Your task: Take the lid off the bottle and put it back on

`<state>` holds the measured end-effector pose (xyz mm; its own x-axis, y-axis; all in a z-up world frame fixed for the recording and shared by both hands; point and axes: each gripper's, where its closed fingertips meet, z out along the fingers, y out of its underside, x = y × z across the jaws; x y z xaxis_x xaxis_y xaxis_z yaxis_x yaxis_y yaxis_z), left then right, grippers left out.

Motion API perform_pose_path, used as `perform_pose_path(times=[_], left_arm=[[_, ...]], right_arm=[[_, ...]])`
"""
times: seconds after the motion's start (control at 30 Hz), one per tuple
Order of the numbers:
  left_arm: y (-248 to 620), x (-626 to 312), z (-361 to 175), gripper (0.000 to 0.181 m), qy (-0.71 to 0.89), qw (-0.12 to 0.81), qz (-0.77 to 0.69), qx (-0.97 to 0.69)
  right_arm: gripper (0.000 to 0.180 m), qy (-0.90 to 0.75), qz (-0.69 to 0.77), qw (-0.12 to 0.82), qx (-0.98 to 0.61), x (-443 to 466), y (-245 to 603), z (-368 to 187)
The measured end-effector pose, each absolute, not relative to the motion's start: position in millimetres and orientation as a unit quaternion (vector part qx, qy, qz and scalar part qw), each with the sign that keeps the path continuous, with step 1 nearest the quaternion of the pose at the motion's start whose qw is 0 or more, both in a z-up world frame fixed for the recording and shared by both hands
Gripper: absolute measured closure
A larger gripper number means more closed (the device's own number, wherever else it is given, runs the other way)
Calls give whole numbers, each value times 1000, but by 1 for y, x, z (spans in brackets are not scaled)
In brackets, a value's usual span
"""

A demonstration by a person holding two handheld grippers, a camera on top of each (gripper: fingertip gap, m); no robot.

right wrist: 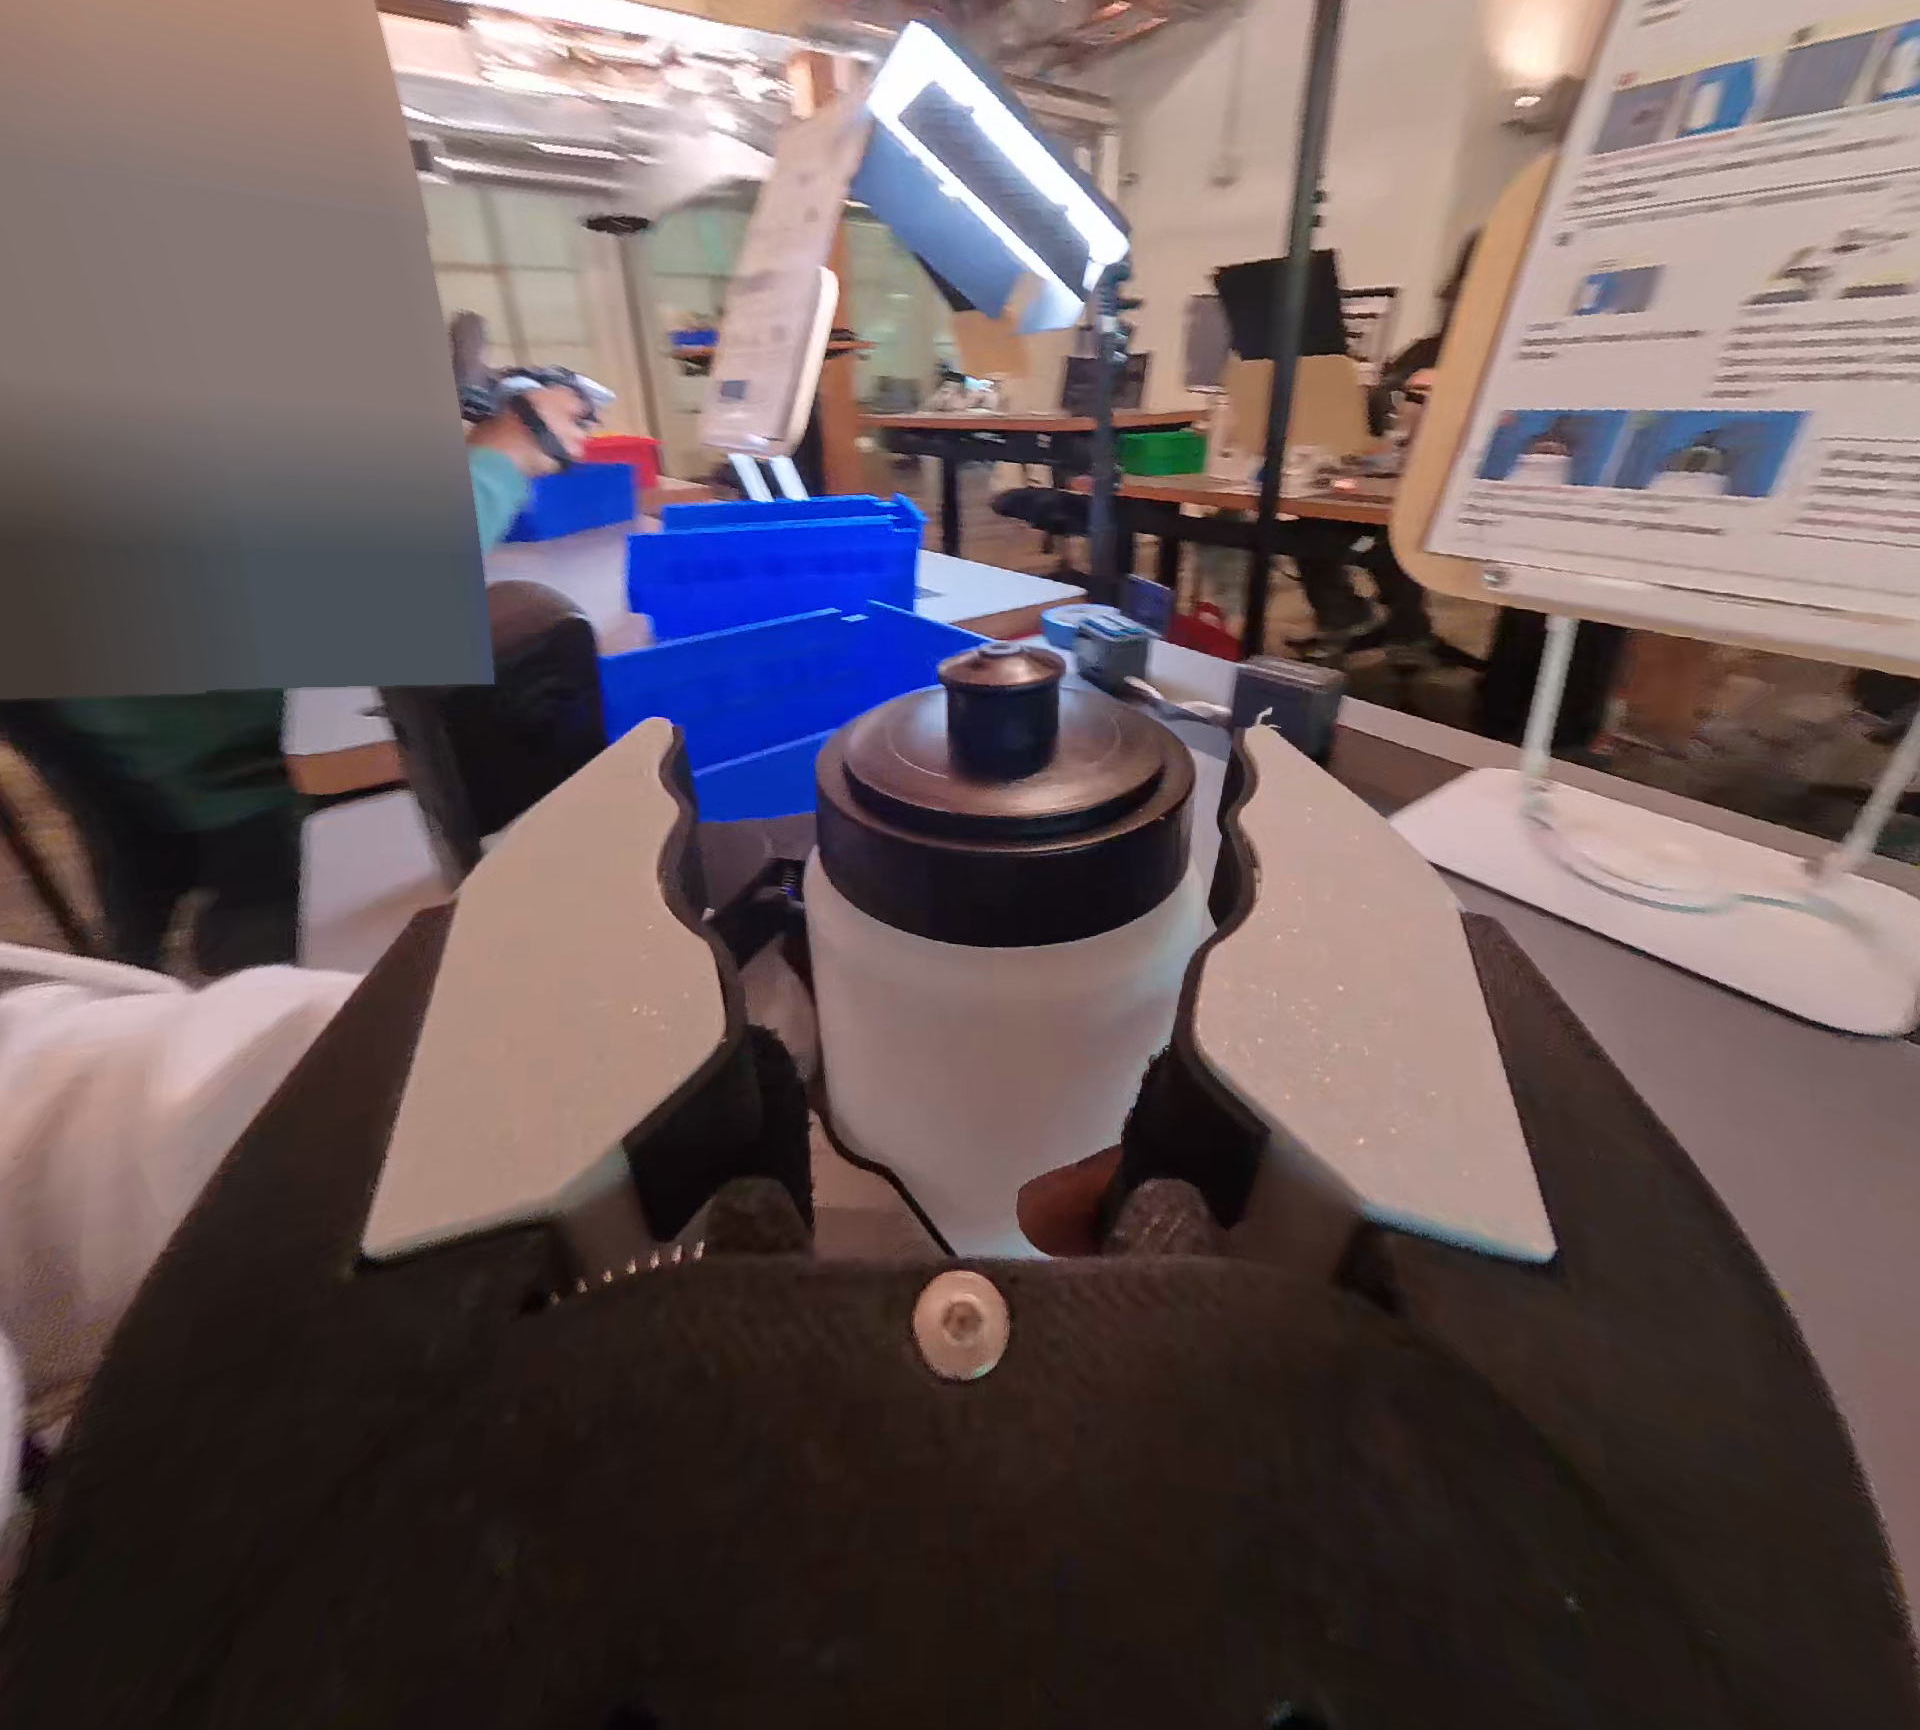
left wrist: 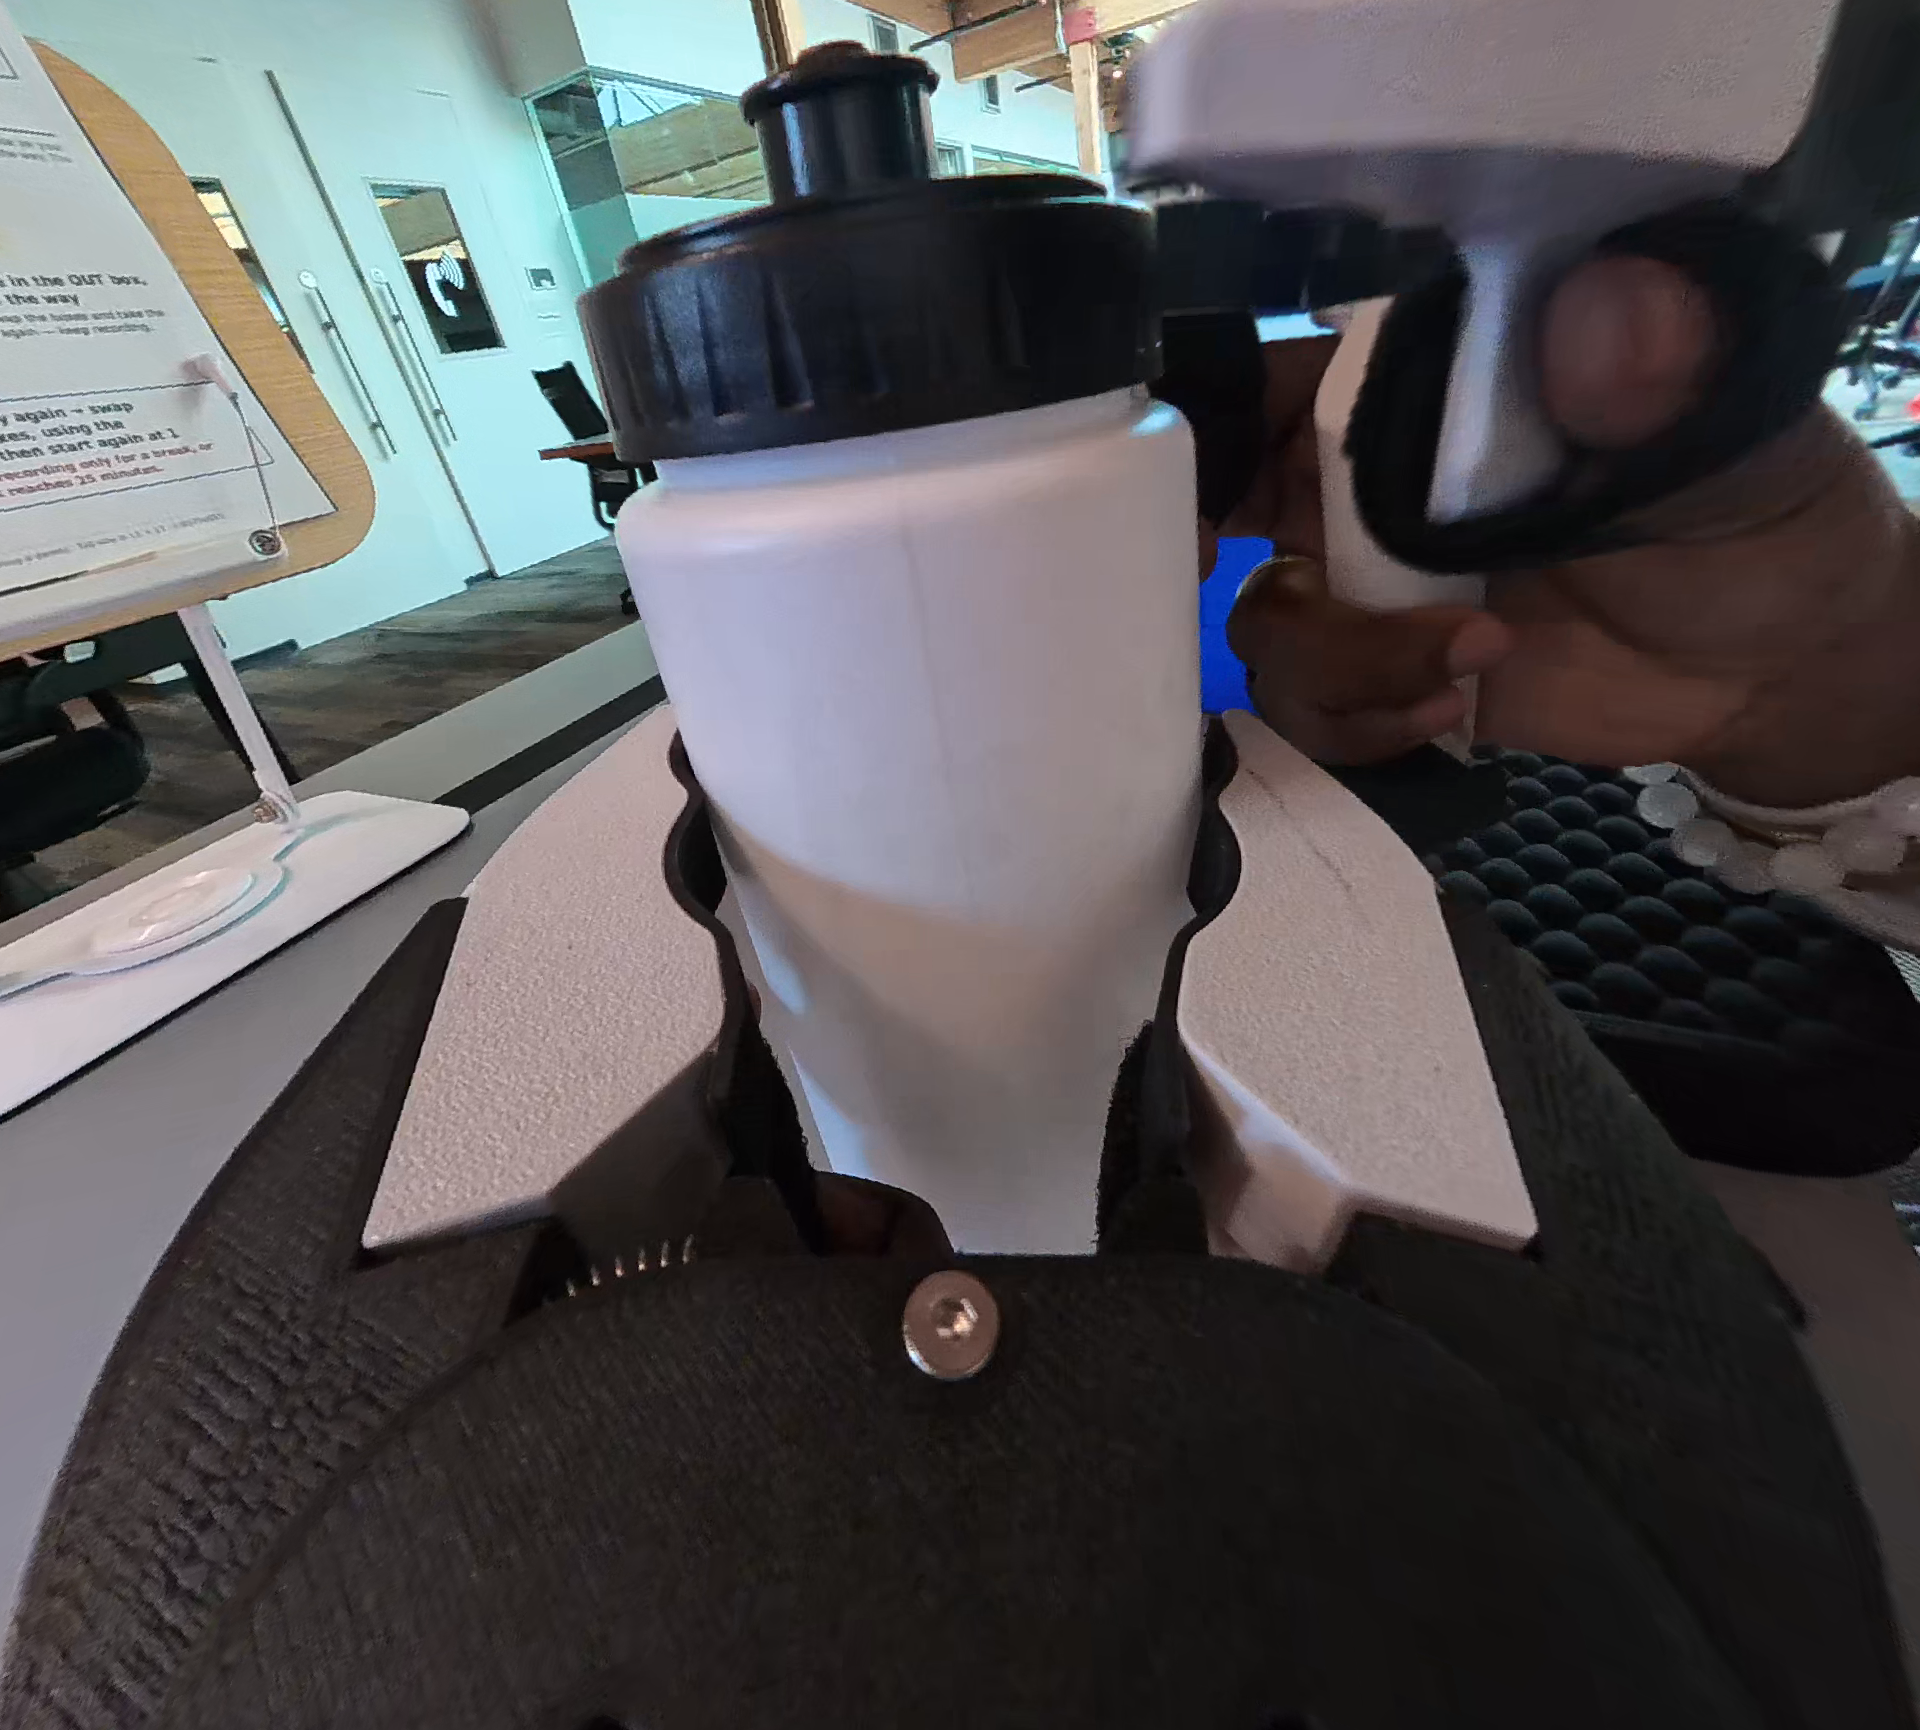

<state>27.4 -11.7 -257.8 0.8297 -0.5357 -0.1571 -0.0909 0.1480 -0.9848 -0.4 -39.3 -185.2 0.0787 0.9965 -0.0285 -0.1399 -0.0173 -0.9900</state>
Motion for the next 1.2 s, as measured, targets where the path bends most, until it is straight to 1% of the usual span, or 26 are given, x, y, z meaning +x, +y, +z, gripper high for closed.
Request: perform_pose_path(times=[0.07,0.1,0.13,0.2,0.3,0.37,0.47,0.6,0.67,0.7,0.8,0.87,0.93,0.97,1.07,1.1,1.2], left_arm=[[-12,27,-258,91,246,717,-153,-634],[-12,27,-258,91,246,717,-153,-634],[-12,27,-258,91,246,717,-153,-634],[-12,27,-258,91,249,715,-157,-634],[-15,30,-258,91,264,709,-173,-630],[-18,33,-259,92,274,704,-191,-627],[-24,41,-259,92,290,695,-221,-620],[-27,46,-259,92,301,693,-237,-611],[-27,45,-259,92,295,693,-243,-611],[-26,43,-259,92,289,693,-245,-613],[-22,37,-258,92,271,696,-241,-620],[-20,36,-259,92,271,700,-220,-623],[-18,35,-259,92,263,703,-212,-626],[-17,34,-259,92,258,704,-209,-628],[-14,32,-259,92,250,708,-197,-631],[-14,32,-259,92,251,709,-192,-631],[-14,33,-259,92,249,711,-186,-631]], right_arm=[[85,-435,495,555,-507,-5,-33,-191],[92,-439,492,547,-516,-8,-32,-194],[103,-445,491,536,-523,-9,-31,-197],[103,-463,496,521,-517,-10,-31,-198],[104,-515,522,474,-487,-8,-37,-199],[104,-561,562,422,-437,-5,-44,-199],[103,-628,638,304,-326,5,-56,-199],[103,-657,701,188,-204,16,-65,-197],[103,-650,724,152,-176,17,-65,-196],[103,-644,730,149,-176,15,-64,-195],[102,-617,730,183,-228,4,-58,-194],[78,-601,709,239,-281,-1,-55,-195],[72,-579,663,316,-353,-6,-47,-196],[72,-562,641,359,-382,-5,-43,-193],[82,-487,573,471,-461,0,-33,-186],[87,-470,546,498,-483,1,-31,-187],[84,-474,486,539,-499,-3,-38,-193]])
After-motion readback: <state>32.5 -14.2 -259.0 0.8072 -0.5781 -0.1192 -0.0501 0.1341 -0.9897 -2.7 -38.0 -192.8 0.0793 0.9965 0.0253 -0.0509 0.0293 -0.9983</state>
